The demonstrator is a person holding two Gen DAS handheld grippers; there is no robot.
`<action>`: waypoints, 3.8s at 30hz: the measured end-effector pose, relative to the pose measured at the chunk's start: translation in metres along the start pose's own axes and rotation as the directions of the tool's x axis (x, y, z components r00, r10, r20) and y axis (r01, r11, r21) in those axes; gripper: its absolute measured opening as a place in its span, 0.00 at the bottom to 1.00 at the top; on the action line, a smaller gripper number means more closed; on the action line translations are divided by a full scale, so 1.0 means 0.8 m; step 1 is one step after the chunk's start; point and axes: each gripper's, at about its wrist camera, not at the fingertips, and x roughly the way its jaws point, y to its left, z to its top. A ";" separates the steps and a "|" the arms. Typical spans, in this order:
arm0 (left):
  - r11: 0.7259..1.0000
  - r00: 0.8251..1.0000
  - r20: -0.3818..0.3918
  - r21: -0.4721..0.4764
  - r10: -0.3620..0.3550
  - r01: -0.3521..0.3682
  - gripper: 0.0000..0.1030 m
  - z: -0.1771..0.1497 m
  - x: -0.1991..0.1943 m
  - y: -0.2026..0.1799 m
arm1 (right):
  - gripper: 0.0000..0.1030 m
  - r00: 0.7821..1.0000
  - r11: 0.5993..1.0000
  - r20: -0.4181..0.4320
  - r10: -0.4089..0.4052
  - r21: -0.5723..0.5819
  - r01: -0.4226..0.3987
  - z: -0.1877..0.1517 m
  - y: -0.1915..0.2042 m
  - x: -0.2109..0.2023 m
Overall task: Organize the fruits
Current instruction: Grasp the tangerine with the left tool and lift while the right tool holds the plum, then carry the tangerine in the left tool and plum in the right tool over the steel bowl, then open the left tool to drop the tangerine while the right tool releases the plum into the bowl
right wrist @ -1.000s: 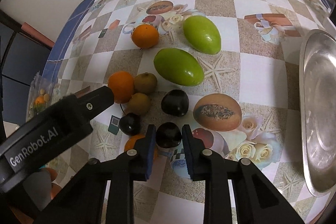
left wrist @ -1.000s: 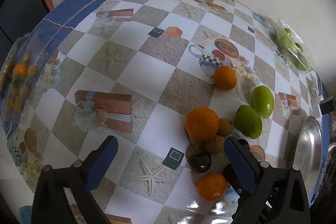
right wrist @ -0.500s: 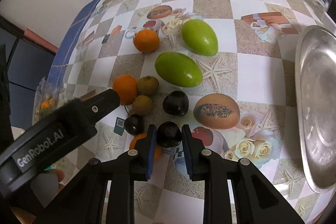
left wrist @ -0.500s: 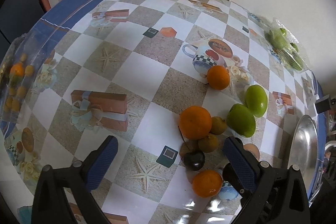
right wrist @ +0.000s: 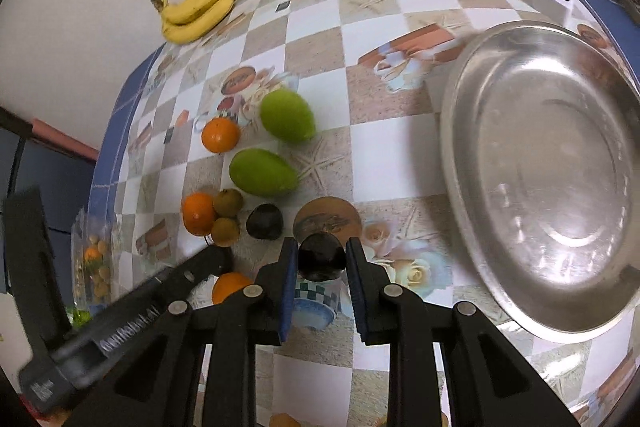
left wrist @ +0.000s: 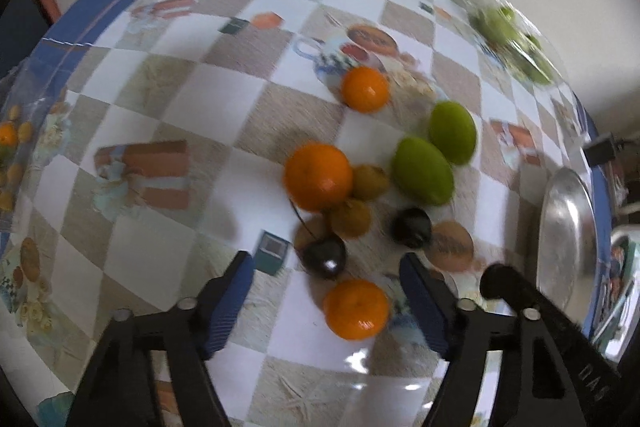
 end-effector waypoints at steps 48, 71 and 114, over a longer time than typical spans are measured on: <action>0.934 0.989 0.088 0.347 -0.118 0.081 0.38 -0.008 -0.043 -0.157 | 0.25 0.986 0.967 0.149 -0.071 0.253 0.031 0.022 -0.114 -0.068; 0.833 0.981 0.020 0.532 -0.191 0.151 0.38 -0.002 0.038 -0.297 | 0.25 0.960 0.898 0.191 -0.205 0.427 0.107 0.024 -0.200 -0.098; 0.910 0.979 0.017 0.374 -0.203 0.182 0.53 0.040 0.039 -0.229 | 0.26 0.976 0.938 0.095 -0.194 0.311 0.156 0.037 -0.161 -0.048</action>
